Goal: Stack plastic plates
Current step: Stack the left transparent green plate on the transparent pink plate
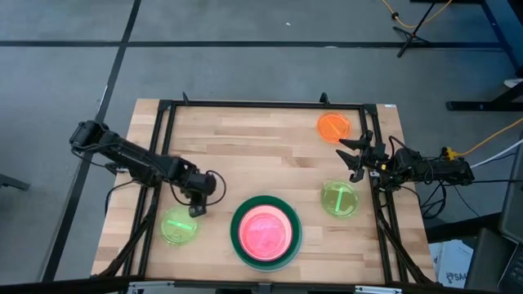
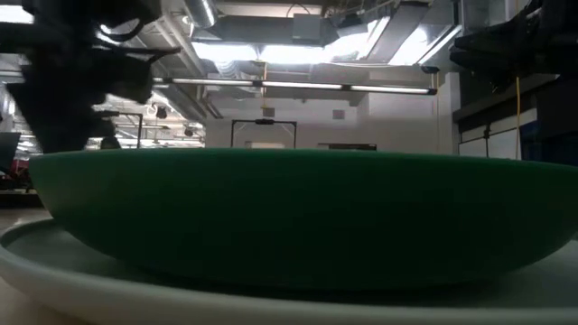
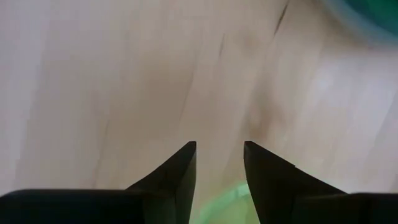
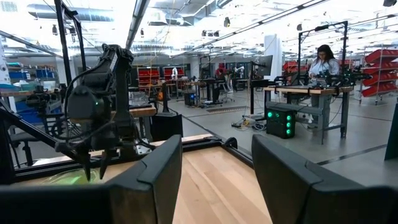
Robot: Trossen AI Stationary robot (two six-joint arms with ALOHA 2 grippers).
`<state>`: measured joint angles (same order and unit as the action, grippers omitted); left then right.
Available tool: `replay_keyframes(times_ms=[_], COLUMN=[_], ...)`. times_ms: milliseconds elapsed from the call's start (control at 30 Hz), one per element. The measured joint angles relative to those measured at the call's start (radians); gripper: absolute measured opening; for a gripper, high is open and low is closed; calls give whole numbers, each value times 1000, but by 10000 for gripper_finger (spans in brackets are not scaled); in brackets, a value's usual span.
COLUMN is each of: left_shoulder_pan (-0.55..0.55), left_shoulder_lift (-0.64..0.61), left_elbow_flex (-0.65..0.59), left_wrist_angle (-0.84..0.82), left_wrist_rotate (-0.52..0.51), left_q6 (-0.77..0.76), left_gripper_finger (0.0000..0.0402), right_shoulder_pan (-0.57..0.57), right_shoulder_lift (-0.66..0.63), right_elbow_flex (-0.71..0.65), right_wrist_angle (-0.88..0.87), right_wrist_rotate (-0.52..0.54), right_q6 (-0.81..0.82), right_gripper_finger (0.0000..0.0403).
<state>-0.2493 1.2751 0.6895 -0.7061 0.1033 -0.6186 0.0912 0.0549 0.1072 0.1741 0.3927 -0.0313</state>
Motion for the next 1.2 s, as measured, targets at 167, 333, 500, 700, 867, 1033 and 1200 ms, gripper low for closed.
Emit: replay_keyframes(times_ms=[167,333,500,700,867,1033,1200], left_shoulder_pan=[-32,-56,-67,-68,-69,-67,-67], left_shoulder_lift=[0,0,0,0,0,-3,-1], left_elbow_flex=[0,0,-27,-103,-161,-182,-182], left_wrist_angle=[-113,-129,-127,-101,-43,-12,-9], left_wrist_rotate=[73,56,74,126,129,159,159], left_q6=[33,105,124,92,72,71,52], left_gripper_finger=[126,126,126,126,126,124,85], right_shoulder_pan=[0,0,0,0,0,0,0], right_shoulder_lift=[0,0,0,0,0,0,0], right_elbow_flex=[0,0,0,0,0,0,0], right_wrist_angle=[0,0,0,0,1,8,9], right_wrist_rotate=[0,0,0,0,0,-19,-19], right_q6=[0,0,0,0,0,0,0], right_gripper_finger=[188,188,188,188,188,188,188])
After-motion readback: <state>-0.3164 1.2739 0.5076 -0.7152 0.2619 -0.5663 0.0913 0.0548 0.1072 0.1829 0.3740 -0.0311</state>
